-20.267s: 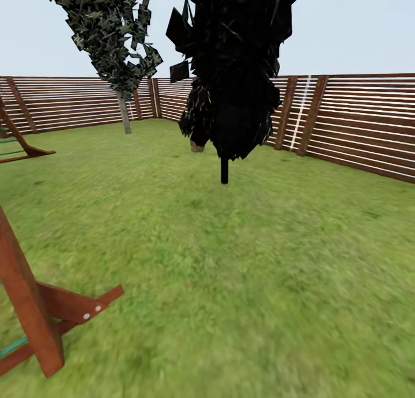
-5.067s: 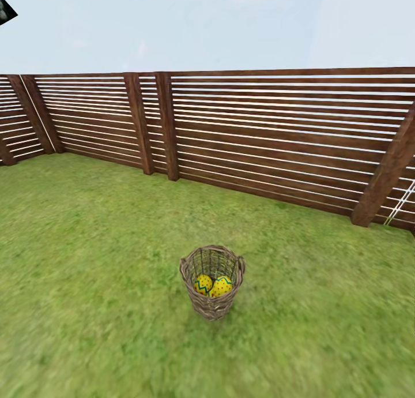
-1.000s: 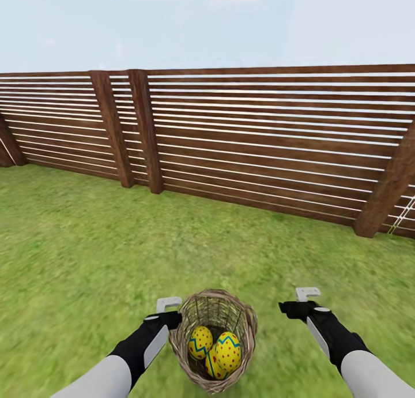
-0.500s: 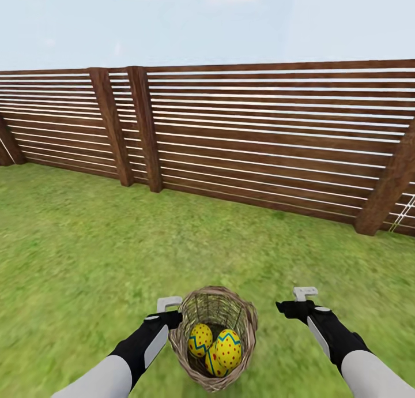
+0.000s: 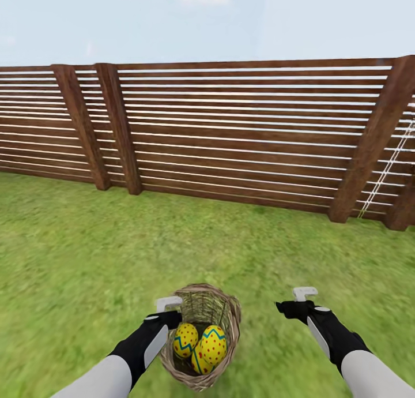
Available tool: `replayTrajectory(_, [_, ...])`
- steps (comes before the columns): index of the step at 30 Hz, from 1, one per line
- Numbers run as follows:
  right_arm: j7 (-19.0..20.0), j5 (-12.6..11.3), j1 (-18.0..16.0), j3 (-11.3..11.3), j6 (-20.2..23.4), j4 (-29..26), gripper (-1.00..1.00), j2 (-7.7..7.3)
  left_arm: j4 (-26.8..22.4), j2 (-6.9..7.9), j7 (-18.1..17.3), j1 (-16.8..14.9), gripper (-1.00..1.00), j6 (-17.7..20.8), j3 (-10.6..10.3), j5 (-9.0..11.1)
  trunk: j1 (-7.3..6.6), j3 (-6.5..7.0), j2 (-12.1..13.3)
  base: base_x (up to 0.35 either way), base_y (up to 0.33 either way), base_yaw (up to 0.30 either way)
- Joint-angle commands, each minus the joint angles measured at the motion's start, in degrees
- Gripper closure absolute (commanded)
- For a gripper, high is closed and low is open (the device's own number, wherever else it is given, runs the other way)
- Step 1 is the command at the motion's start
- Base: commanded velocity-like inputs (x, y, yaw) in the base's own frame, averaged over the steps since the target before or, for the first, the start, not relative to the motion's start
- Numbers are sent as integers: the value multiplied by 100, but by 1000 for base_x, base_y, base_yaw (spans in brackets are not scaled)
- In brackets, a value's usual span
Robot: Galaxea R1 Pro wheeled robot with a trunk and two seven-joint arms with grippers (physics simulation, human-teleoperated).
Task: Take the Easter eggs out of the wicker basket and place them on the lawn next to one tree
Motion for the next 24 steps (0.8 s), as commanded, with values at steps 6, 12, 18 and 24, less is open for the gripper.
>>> replayTrajectory(6, [15, -3, -2, 0, 33, -10, -100, 4, -4, 55, 49, -2, -100, 11, -37, 58, 66, -50, -124, 0, 0, -188])
replayTrajectory(12, [11, 19, -1, 0, 29, -4, -100, 19, 3, 106, 80, 0, -100, -7, -25, 59, 66, -49, -124, 0, 0, -13])
replayTrajectory(18, [6, 23, -1, 0, 25, -1, -100, 23, 50, 257, 61, 6, -100, -31, 264, 54, 66, -49, -124, 0, 0, 0])
replayTrajectory(24, [4, 23, -2, 0, 24, 0, -100, 24, 61, 439, 42, 7, -100, -37, 363, 58, 176, -139, -325, 0, 0, 0])
